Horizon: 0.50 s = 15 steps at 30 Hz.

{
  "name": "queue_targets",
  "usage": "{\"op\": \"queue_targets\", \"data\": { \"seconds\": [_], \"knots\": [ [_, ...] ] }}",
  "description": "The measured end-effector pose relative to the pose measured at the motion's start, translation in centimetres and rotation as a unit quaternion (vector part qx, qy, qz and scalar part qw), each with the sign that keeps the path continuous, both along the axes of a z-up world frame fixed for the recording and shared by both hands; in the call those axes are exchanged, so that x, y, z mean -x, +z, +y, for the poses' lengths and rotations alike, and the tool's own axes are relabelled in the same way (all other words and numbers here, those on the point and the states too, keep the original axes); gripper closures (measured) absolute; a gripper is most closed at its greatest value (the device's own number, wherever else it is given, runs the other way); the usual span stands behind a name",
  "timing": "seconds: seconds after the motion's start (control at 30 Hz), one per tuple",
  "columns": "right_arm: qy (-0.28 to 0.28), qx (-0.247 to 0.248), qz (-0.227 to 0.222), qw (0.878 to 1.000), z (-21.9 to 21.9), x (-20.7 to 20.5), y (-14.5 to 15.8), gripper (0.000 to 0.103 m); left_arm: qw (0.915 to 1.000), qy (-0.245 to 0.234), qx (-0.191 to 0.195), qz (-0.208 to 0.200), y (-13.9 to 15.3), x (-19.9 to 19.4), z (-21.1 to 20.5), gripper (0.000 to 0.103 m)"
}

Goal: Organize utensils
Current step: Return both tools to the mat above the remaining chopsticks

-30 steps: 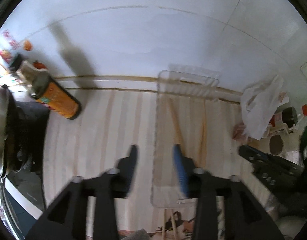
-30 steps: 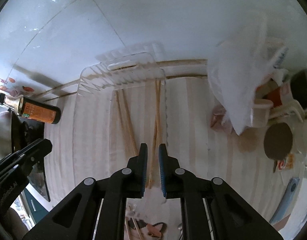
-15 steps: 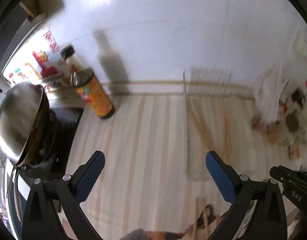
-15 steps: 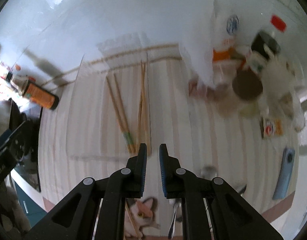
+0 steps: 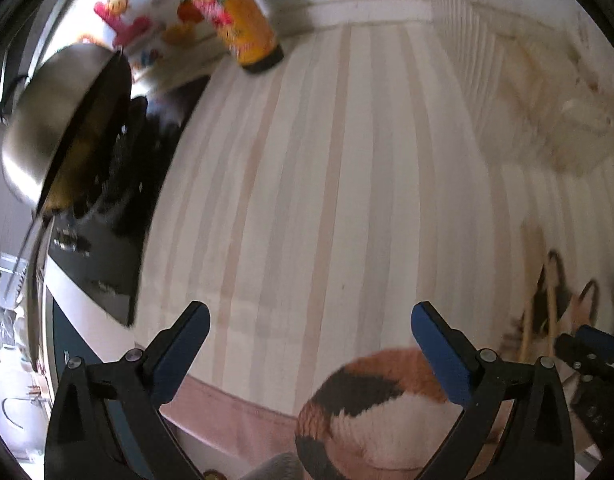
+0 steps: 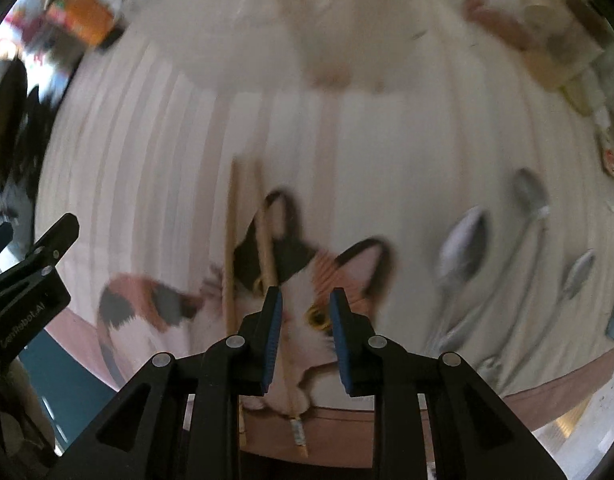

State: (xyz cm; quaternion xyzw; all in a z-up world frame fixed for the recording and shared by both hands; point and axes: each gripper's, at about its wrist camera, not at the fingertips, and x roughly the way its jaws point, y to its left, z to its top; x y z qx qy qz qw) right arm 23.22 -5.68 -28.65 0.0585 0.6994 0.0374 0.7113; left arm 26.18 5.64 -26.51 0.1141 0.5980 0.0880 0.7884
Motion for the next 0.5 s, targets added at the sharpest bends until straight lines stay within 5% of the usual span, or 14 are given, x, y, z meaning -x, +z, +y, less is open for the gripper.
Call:
{"op": "queue_targets", "data": {
  "seconds": [0.2, 0.27, 0.5],
  "knots": [
    [0.031, 0.039, 0.002, 0.999, 2.1, 1.2, -1.5, 0.080, 0.9998, -0.011, 0.010, 0.015, -0.9, 1.3, -0.7, 0.000],
    [0.030, 0.051, -0.001, 0.998, 1.9, 1.4, -1.6, 0.092, 0.9995, -0.018, 0.017, 0.020, -1.2, 1.5, -1.3, 0.000],
    [-0.015, 0.058, 0.005, 0.998, -2.3, 1.8, -1.9, 0.096, 0.9968, -0.051, 0.050, 0.035, -1.5, 1.8, -4.4, 0.000]
  ]
}}
